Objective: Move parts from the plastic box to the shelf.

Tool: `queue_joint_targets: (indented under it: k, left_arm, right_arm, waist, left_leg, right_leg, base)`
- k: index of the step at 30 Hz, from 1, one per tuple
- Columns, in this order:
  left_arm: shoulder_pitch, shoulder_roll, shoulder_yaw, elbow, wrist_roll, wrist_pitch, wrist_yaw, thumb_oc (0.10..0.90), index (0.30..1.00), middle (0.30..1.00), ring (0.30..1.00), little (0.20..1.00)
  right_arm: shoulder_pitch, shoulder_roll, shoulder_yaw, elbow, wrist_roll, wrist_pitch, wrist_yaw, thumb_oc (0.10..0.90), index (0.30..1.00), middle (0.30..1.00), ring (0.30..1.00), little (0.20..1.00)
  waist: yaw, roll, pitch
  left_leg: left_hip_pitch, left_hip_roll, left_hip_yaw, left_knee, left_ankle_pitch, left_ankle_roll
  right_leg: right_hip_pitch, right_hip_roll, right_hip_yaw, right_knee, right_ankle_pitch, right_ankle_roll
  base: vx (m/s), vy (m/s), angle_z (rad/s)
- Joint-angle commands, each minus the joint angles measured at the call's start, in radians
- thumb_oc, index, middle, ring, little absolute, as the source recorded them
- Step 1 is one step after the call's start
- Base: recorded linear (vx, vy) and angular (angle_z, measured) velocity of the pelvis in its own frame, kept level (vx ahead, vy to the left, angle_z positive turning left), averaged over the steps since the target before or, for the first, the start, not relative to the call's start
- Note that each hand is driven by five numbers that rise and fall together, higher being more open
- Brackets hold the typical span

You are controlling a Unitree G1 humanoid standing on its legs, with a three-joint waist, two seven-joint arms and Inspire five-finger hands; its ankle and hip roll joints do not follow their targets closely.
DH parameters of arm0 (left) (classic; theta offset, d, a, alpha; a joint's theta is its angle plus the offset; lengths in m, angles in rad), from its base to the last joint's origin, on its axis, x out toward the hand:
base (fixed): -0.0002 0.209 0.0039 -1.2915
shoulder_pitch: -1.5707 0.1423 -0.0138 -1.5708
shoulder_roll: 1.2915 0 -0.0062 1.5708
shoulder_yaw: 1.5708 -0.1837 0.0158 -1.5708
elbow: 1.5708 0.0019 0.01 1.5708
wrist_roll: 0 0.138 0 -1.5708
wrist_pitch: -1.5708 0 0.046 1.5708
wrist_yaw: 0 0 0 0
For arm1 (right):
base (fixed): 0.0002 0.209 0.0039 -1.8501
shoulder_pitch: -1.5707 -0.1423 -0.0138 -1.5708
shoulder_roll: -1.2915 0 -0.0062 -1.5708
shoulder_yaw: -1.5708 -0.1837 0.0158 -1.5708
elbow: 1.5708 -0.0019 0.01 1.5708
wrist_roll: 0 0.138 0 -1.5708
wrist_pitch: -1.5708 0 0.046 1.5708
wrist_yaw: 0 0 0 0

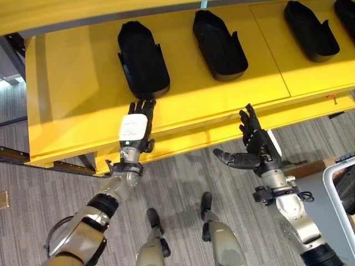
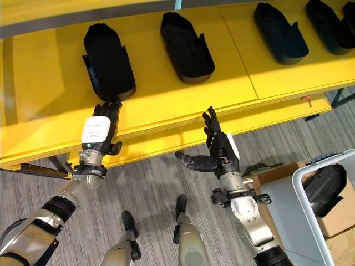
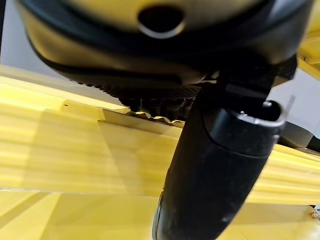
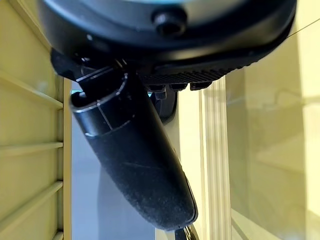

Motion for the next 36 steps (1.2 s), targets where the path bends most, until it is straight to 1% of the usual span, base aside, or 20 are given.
queue_joint_targets:
  k: [1,7,10,14,15,16,17,18,19,22,24,25,26,27,31,36]
  left_arm:
    - [-0.032,-0.011,0.008,0.09,-0.055,-0.01,-0.078,0.9,1.0,1.0,1.0,1.0]
    - [-0.013,-0.017,0.017,0.098,-0.063,-0.013,-0.085,0.9,1.0,1.0,1.0,1.0]
    - [0.005,-0.02,0.025,0.082,-0.07,-0.015,-0.086,0.9,1.0,1.0,1.0,1.0]
    - [0.058,-0.018,0.033,0.021,-0.07,-0.029,-0.098,0.9,1.0,1.0,1.0,1.0]
    - [0.103,-0.009,0.047,-0.038,-0.069,-0.04,-0.106,0.9,1.0,1.0,1.0,1.0]
    - [0.104,-0.009,0.047,-0.039,-0.069,-0.04,-0.106,0.9,1.0,1.0,1.0,1.0]
    - [0.203,0.01,0.068,-0.15,-0.063,-0.067,-0.135,0.9,1.0,1.0,1.0,1.0]
    - [0.245,0.016,0.081,-0.181,-0.069,-0.079,-0.149,0.9,1.0,1.0,1.0,1.0]
    - [0.25,0.018,0.084,-0.186,-0.069,-0.078,-0.151,0.9,1.0,1.0,1.0,1.0]
    - [0.368,0.034,0.116,-0.28,-0.083,-0.109,-0.195,0.9,1.0,1.0,1.0,1.0]
    - [0.443,0.032,0.14,-0.329,-0.124,-0.134,-0.23,0.9,1.0,1.0,1.0,1.0]
    - [0.471,0.044,0.151,-0.368,-0.125,-0.143,-0.241,0.9,1.0,1.0,1.0,1.0]
    - [0.477,0.046,0.154,-0.375,-0.125,-0.142,-0.244,0.9,1.0,1.0,1.0,1.0]
    - [0.546,0.062,0.18,-0.449,-0.157,-0.168,-0.28,0.9,1.0,1.0,1.0,1.0]
    - [0.579,0.07,0.193,-0.492,-0.171,-0.18,-0.298,0.9,1.0,1.0,1.0,1.0]
    - [0.589,0.065,0.187,-0.513,-0.187,-0.197,-0.313,0.9,1.0,1.0,1.0,1.0]
  right_arm:
    - [-0.055,-0.018,-0.031,-0.164,0.024,-0.137,0.007,0.9,1.0,1.0,1.0,1.0]
    - [-0.054,-0.018,-0.033,-0.164,0.02,-0.135,0.006,0.9,1.0,1.0,1.0,1.0]
    - [-0.053,-0.018,-0.036,-0.163,0.017,-0.135,0.003,0.9,1.0,1.0,1.0,1.0]
    - [-0.05,-0.018,-0.044,-0.163,0.016,-0.132,0.001,0.9,1.0,1.0,1.0,1.0]
    - [-0.051,-0.015,-0.049,-0.161,0.015,-0.131,-0.003,0.9,1.0,1.0,1.0,1.0]
    - [-0.051,-0.014,-0.048,-0.161,0.015,-0.131,-0.003,0.9,1.0,1.0,1.0,1.0]
    - [-0.054,-0.011,-0.062,-0.155,0.005,-0.128,-0.012,0.9,1.0,1.0,1.0,1.0]
    - [-0.055,-0.009,-0.067,-0.152,0.002,-0.125,-0.013,0.9,1.0,1.0,1.0,1.0]
    - [-0.055,-0.009,-0.065,-0.152,0.001,-0.125,-0.013,0.9,1.0,1.0,1.0,1.0]
    - [-0.056,-0.002,-0.077,-0.147,-0.01,-0.118,-0.017,0.9,1.0,1.0,1.0,1.0]
    - [-0.057,-0.002,-0.091,-0.144,-0.022,-0.112,-0.018,0.9,1.0,1.0,1.0,1.0]
    - [-0.055,-0.004,-0.095,-0.145,-0.024,-0.112,-0.018,0.9,1.0,1.0,1.0,1.0]
    - [-0.054,-0.003,-0.094,-0.145,-0.025,-0.111,-0.018,0.9,1.0,1.0,1.0,1.0]
    - [-0.056,-0.005,-0.105,-0.143,-0.034,-0.104,-0.016,0.9,1.0,1.0,1.0,1.0]
    - [-0.058,-0.003,-0.102,-0.143,-0.04,-0.1,-0.011,0.9,1.0,1.0,1.0,1.0]
    - [-0.061,-0.005,-0.1,-0.13,-0.045,-0.092,-0.001,0.9,1.0,1.0,1.0,1.0]
  waist:
    - [-0.038,-0.036,0.006]
    - [-0.036,-0.035,0.008]
    - [-0.034,-0.034,0.008]
    - [-0.027,-0.03,0.009]
    - [-0.02,-0.026,0.01]
    - [-0.02,-0.026,0.01]
    - [-0.005,-0.018,0.01]
    - [0.001,-0.015,0.01]
    - [0.0,-0.015,0.009]
    - [0.012,-0.009,0.003]
    - [0.019,-0.004,-0.002]
    - [0.021,-0.002,-0.006]
    - [0.02,-0.003,-0.007]
    - [0.028,0.003,-0.02]
    - [0.028,0.006,-0.035]
    - [0.027,0.017,-0.066]
  left_leg:
    - [0.092,0.066,0.004,-0.008,-0.02,-0.068]
    - [0.092,0.065,0.006,-0.008,-0.02,-0.067]
    - [0.091,0.066,0.002,-0.008,-0.02,-0.067]
    - [0.092,0.065,-0.001,-0.008,-0.02,-0.067]
    - [0.092,0.064,-0.003,-0.008,-0.021,-0.066]
    - [0.092,0.064,-0.003,-0.008,-0.021,-0.066]
    - [0.093,0.06,-0.008,-0.008,-0.023,-0.064]
    - [0.094,0.059,-0.009,-0.008,-0.025,-0.063]
    - [0.095,0.06,-0.009,-0.008,-0.025,-0.063]
    - [0.099,0.059,-0.01,-0.008,-0.027,-0.063]
    - [0.102,0.058,-0.01,-0.008,-0.028,-0.062]
    - [0.104,0.058,-0.01,-0.008,-0.029,-0.062]
    - [0.105,0.058,-0.01,-0.008,-0.029,-0.063]
    - [0.111,0.057,-0.011,-0.008,-0.031,-0.063]
    - [0.119,0.058,-0.013,-0.008,-0.033,-0.064]
    - [0.142,0.059,-0.017,-0.008,-0.036,-0.067]
  right_leg:
    - [-0.019,-0.057,0.047,0.067,0.001,0.086]
    - [-0.02,-0.058,0.048,0.066,0.001,0.086]
    - [-0.018,-0.058,0.046,0.066,0.001,0.085]
    - [-0.014,-0.06,0.042,0.069,-0.002,0.084]
    - [-0.012,-0.061,0.04,0.069,-0.003,0.084]
    - [-0.012,-0.061,0.04,0.069,-0.003,0.084]
    - [-0.003,-0.063,0.037,0.068,-0.005,0.083]
    - [0.0,-0.063,0.035,0.068,-0.005,0.083]
    - [0.0,-0.063,0.035,0.068,-0.005,0.083]
    - [0.009,-0.063,0.034,0.065,-0.007,0.082]
    - [0.016,-0.064,0.032,0.063,-0.007,0.082]
    - [0.02,-0.063,0.032,0.061,-0.007,0.081]
    - [0.02,-0.063,0.032,0.061,-0.007,0.081]
    - [0.03,-0.063,0.028,0.056,-0.007,0.081]
    - [0.042,-0.062,0.028,0.052,-0.008,0.081]
    - [0.071,-0.059,0.023,0.044,-0.012,0.081]
  base:
    - [0.0,0.0,0.0]
    - [0.0,0.0,0.0]
    - [0.0,0.0,0.0]
    - [0.0,0.0,0.0]
    - [0.0,0.0,0.0]
    - [0.0,0.0,0.0]
    - [0.0,0.0,0.0]
    - [-0.01,-0.01,0.04]
    - [0.0,0.0,0.0]
    - [0.0,0.0,0.0]
    - [0.0,0.0,0.0]
    - [0.0,0.0,0.0]
    - [0.0,-0.025,0.03]
    - [0.0,0.0,0.0]
    - [0.0,-0.004,-0.01]
    - [0.0,-0.007,0.0]
